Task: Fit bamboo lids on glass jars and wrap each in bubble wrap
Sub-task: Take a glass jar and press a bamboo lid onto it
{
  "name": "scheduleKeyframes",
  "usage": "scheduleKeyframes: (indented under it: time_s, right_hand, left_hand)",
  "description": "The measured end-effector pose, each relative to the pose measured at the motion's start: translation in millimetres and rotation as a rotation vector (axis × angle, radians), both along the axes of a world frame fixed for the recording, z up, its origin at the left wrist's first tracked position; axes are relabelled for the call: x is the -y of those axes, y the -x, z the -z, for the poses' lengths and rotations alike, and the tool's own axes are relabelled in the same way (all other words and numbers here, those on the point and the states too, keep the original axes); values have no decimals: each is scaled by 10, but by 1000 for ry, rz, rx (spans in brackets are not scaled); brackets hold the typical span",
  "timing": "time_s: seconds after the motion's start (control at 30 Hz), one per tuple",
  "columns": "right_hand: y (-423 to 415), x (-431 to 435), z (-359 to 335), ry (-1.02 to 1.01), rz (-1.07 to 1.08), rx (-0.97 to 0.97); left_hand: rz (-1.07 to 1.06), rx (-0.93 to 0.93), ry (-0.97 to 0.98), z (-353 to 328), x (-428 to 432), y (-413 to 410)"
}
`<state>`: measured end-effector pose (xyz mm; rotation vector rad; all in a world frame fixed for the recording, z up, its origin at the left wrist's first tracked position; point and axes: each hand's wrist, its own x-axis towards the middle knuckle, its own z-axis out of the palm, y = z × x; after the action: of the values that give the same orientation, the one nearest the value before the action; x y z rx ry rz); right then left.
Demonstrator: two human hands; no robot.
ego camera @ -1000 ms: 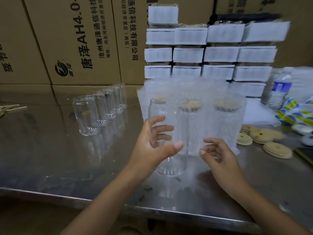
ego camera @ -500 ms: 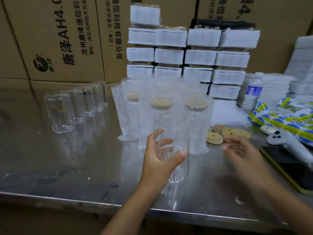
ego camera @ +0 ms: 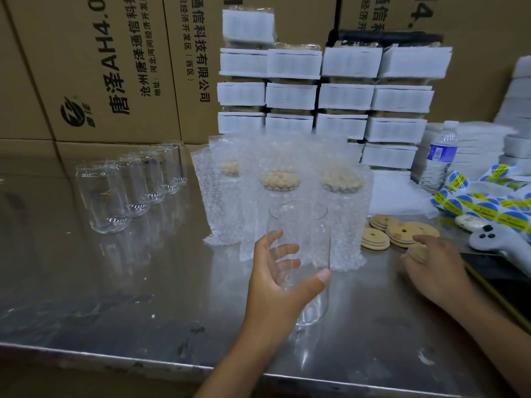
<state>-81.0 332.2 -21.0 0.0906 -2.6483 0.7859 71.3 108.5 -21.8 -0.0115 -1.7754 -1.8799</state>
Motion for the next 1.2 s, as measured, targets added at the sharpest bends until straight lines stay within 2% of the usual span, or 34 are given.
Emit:
scheduleKeyframes:
  time_s: [0.37, 0.53, 0.7, 0.83, 0.93, 1.1, 1.2]
  right_hand:
    - [95, 13, -125, -165, 177, 117]
    - [55, 11, -119, -167, 195, 186]
    - [-25, 41, -143, -74, 141, 139]
    - [-85, 132, -213, 175, 41, 15]
    - [-180, 275, -343, 534, -15, -11]
    - [-443, 484, -637, 1193, -226, 98]
    - [-643, 605, -757, 1421, -383, 137]
  left_hand:
    - [18, -27, 17, 16, -1, 19]
    - [19, -26, 33, 8, -4, 23]
    - [22, -18, 40, 12, 2, 18]
    - [19, -22, 45, 8, 1, 16]
    - [13, -24, 51, 8, 0, 8]
    - [7, -10, 64, 10, -5, -6]
    - [2, -1, 76, 8, -3, -10]
